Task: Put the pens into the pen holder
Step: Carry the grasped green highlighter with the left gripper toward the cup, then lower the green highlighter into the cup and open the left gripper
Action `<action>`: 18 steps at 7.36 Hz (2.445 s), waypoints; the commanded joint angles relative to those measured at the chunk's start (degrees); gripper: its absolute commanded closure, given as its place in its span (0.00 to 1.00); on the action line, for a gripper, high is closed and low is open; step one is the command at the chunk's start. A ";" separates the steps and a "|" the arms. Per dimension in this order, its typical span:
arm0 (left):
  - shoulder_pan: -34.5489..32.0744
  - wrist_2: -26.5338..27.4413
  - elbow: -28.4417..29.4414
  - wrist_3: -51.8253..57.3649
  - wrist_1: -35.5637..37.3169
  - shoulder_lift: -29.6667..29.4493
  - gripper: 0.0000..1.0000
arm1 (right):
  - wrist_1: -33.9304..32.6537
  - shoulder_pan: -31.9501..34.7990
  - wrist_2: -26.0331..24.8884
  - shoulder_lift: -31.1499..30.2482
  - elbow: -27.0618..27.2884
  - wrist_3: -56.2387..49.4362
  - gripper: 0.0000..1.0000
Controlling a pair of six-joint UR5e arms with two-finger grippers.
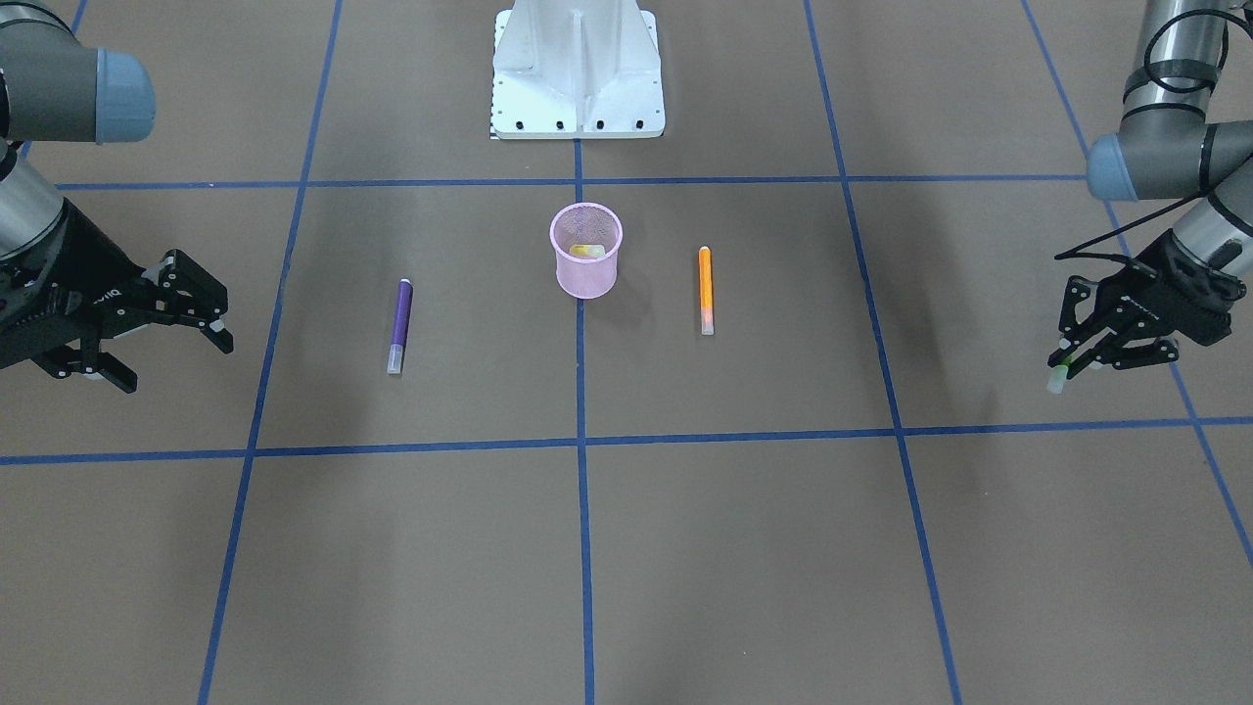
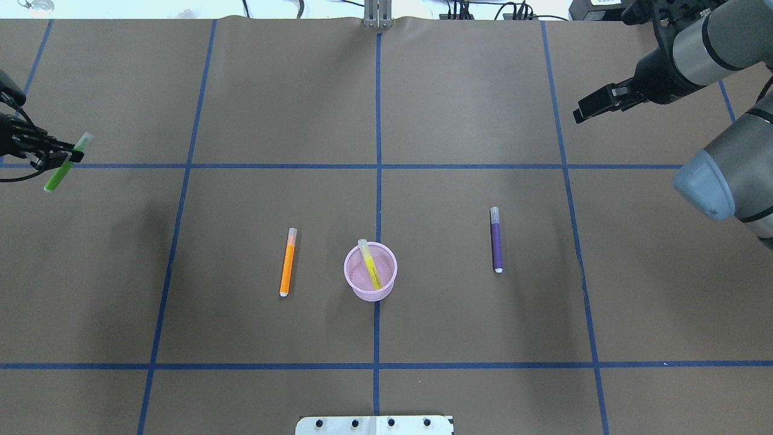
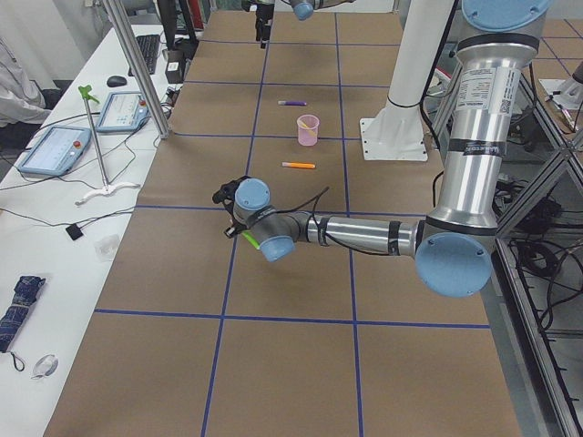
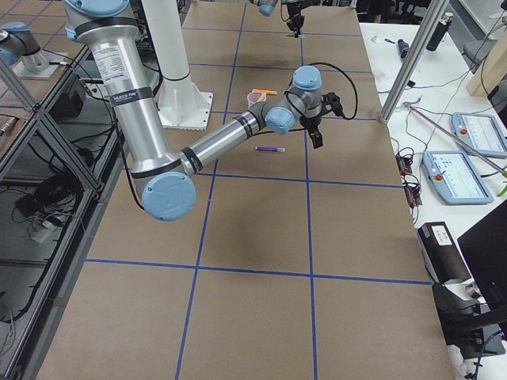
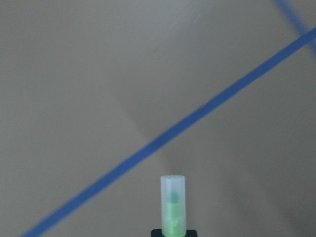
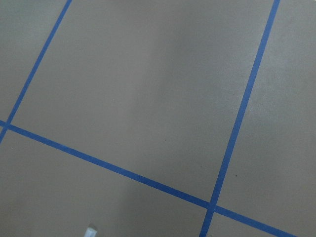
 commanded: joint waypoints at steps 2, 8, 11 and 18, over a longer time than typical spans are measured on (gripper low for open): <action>5.04 3.40 -1.22 -14.06 -21.66 -5.93 1.00 | 0.07 0.00 -0.37 0.00 0.09 0.09 0.00; 37.72 40.94 -4.04 -22.36 -28.84 -19.74 0.97 | 0.07 0.00 -1.07 0.09 0.17 0.26 0.00; 44.33 45.08 -3.77 -22.10 -28.75 -19.92 0.93 | 0.07 -0.09 -1.51 0.18 0.00 0.35 0.00; 45.76 46.33 -3.41 -20.16 -28.66 -20.01 0.01 | 0.07 -0.09 -1.51 0.18 0.00 0.88 0.00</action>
